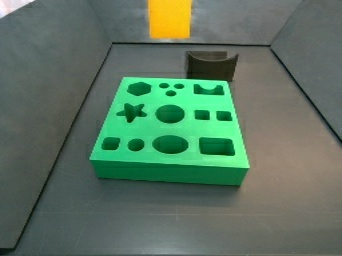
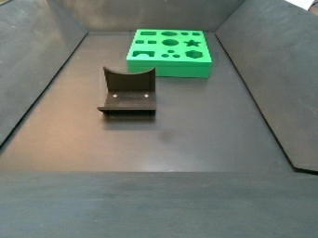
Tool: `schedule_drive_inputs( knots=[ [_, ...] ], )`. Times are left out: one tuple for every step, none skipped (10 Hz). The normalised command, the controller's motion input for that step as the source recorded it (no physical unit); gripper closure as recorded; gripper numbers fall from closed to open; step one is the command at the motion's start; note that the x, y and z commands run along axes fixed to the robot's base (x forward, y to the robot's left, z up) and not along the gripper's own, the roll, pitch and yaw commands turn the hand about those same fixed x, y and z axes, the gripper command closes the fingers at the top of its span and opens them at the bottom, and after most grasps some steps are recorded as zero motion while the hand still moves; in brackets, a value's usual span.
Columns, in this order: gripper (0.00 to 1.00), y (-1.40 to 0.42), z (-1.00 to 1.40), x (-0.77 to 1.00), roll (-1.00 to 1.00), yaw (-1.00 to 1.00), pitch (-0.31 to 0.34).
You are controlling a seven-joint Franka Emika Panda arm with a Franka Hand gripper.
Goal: Insert the rectangle object.
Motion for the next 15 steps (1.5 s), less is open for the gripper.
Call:
schedule_drive_inputs(
  knots=[
    [1.0, 0.0, 0.0, 0.0, 0.0, 0.0, -0.01],
    [1.0, 0.0, 0.0, 0.0, 0.0, 0.0, -0.034],
    [1.0, -0.15, -0.13, 0.35, 0.0, 0.0, -0.026],
    [1.0, -0.31, -0.39, 1.0, 0.0, 0.0, -0.011],
    [1.0, -0.28, -0.42, 1.0, 0.0, 0.0, -0.034],
    [1.0, -0.27, -0.42, 1.0, 0.0, 0.0, -0.029],
    [1.0, -0.26, -0.43, 1.0, 0.0, 0.0, -0.016],
    [1.0, -0.15, -0.41, 1.0, 0.04, 0.0, 0.0],
    [1.0, -0.09, -0.45, 1.0, 0.12, 0.0, 0.001],
    [1.0, -0.1, -0.45, 1.0, 0.14, 0.0, 0.011],
    [1.0, -0.14, -0.48, 1.0, 0.16, 0.0, 0.024],
    [1.0, -0.2, -0.49, 1.0, 0.16, 0.0, 0.019],
    [1.0, -0.35, -0.46, 1.0, 0.16, 0.0, 0.004],
    [1.0, -0.45, -0.41, 0.9, 0.18, 0.0, 0.063],
    [1.0, -0.46, -0.4, 0.78, 0.2, 0.0, 0.136]
  ],
)
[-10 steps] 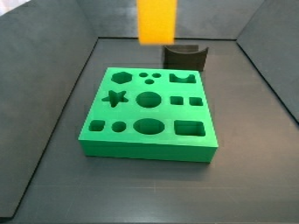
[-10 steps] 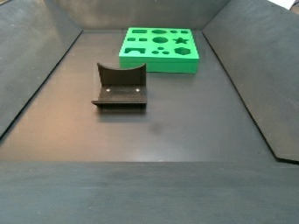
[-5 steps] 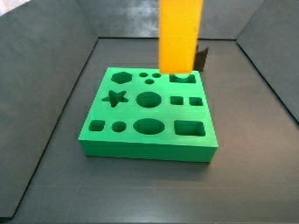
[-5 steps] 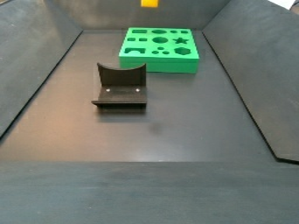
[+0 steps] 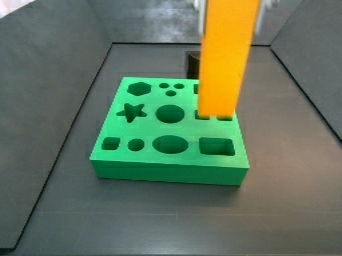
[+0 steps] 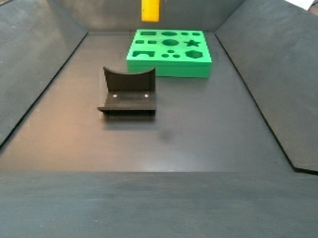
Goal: Insert the rectangle object.
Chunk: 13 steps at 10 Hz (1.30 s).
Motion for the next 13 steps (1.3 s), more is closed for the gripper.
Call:
schedule_drive_inputs(
  knots=[
    [1.0, -0.5, -0.37, 0.71, 0.22, 0.0, 0.15],
    [1.0, -0.51, -0.32, 0.64, 0.33, 0.0, 0.193],
    [1.0, -0.53, -0.21, 0.52, 0.43, 0.0, 0.213],
    [1.0, -0.33, -0.25, 0.25, 0.27, 0.0, 0.154],
    [1.0, -0.06, -0.15, 0.0, 0.13, 0.0, 0.02],
    [1.0, 0.0, -0.17, 0.0, 0.05, 0.0, 0.004],
    [1.0, 0.0, -0.13, -0.08, 0.01, 0.02, 0.019],
    [1.0, 0.01, -0.1, -0.09, 0.0, 0.07, 0.011],
    [1.0, 0.0, -0.13, -0.29, 0.0, 0.06, 0.0],
    [1.0, 0.0, -0.31, -0.03, 0.01, 0.1, 0.0],
    [1.0, 0.0, -0.26, -0.07, 0.02, 0.08, 0.0],
    [1.0, 0.09, -0.15, -0.05, 0.0, 0.05, 0.001],
    [1.0, 0.06, -0.19, 0.0, 0.0, 0.04, 0.006]
  ],
)
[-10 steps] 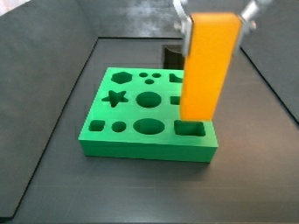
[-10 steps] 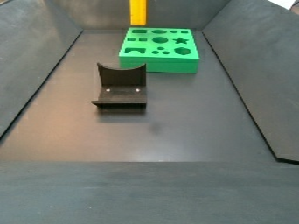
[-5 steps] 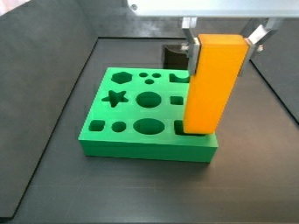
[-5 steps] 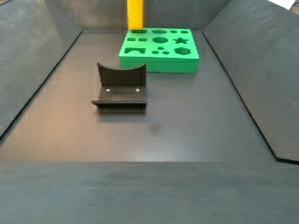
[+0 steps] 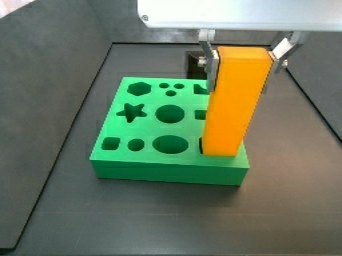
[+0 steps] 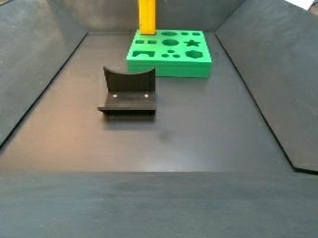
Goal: Insert the rectangle object.
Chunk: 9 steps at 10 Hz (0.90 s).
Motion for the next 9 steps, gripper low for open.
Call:
schedule_drive_inputs(
  knots=[
    [1.0, 0.11, -0.16, 0.0, 0.0, 0.0, 0.014],
    [1.0, 0.09, -0.17, 0.0, 0.0, 0.01, 0.004],
    [1.0, 0.09, -0.15, -0.01, 0.0, 0.0, 0.003],
    [1.0, 0.1, -0.1, -0.04, 0.0, 0.0, 0.004],
    [1.0, 0.11, -0.04, -0.14, 0.0, 0.0, 0.003],
    [1.0, 0.1, 0.0, -0.17, 0.0, 0.0, 0.003],
    [1.0, 0.07, 0.0, -0.14, 0.0, 0.02, 0.007],
    [1.0, 0.0, -0.09, 0.0, 0.0, 0.03, 0.016],
    [1.0, -0.05, -0.34, 0.01, 0.03, 0.0, 0.0]
  ],
)
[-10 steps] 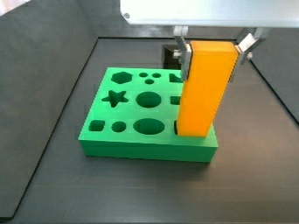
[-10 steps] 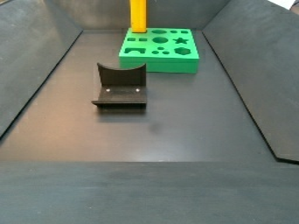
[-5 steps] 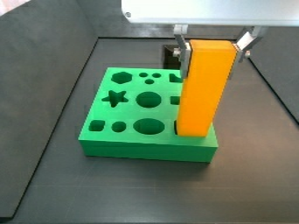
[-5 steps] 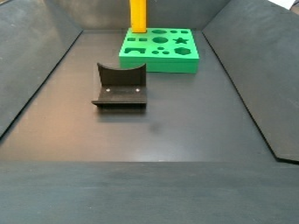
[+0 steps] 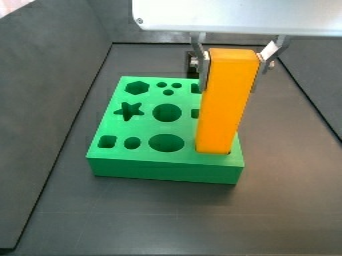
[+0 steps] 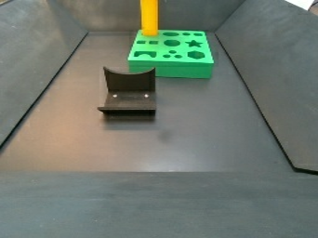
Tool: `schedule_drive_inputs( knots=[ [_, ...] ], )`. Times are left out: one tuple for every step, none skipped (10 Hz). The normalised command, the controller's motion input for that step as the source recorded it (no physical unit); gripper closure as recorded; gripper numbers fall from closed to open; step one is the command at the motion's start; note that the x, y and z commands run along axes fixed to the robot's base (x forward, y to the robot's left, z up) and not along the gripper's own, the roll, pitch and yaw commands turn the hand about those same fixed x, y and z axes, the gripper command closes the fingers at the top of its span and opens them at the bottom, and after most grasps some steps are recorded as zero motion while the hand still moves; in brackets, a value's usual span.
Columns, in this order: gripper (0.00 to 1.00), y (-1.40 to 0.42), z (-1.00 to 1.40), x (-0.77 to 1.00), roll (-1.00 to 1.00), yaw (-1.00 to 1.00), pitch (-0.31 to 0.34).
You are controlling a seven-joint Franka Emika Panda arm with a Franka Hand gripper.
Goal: Insert the rectangle object.
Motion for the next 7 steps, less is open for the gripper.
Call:
schedule_drive_inputs(
  knots=[
    [1.0, -0.16, -0.59, 0.01, 0.08, 0.0, -0.034],
    [1.0, -0.22, -0.64, 0.0, 0.12, 0.0, -0.083],
    [1.0, -0.24, -0.57, 0.0, 0.13, 0.0, -0.087],
    [1.0, -0.15, -0.34, -0.02, 0.1, 0.11, -0.156],
    [1.0, -0.03, -0.28, 0.0, 0.02, 0.03, -0.099],
    [1.0, 0.0, -0.27, 0.01, 0.0, 0.0, -0.114],
    [1.0, 0.0, -0.23, 0.0, -0.02, 0.0, -0.17]
  ],
)
